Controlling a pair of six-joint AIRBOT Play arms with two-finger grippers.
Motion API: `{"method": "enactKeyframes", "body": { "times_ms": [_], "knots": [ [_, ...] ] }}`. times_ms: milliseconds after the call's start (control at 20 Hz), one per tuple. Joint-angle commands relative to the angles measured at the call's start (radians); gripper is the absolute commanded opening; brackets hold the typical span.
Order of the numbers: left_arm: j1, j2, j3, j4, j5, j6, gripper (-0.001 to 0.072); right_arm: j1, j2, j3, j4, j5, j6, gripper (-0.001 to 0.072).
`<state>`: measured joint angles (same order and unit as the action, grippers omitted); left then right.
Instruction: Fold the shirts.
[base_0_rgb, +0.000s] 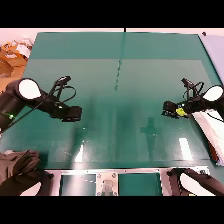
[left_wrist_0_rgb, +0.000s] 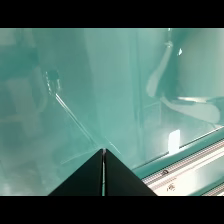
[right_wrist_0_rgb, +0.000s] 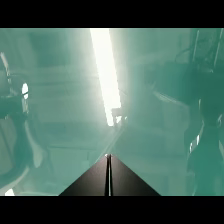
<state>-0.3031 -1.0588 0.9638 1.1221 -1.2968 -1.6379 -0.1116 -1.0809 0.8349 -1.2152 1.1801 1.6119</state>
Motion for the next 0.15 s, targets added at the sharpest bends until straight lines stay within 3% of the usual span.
{"method": "enactKeyframes", "body": {
  "times_ms": [0, 100],
  "knots": [
    [-0.002, 0.005, -0.007, -0.004, 0.006, -0.004, 0.0027, 0.005, 0.001, -0.003, 0.000, -0.003, -0.001, 0.0015],
    [-0.002, 0.004, -0.007, -0.004, 0.006, -0.004, 0.0027, 0.005, 0.001, -0.003, 0.000, -0.003, -0.001, 0.0015]
  ]
}}
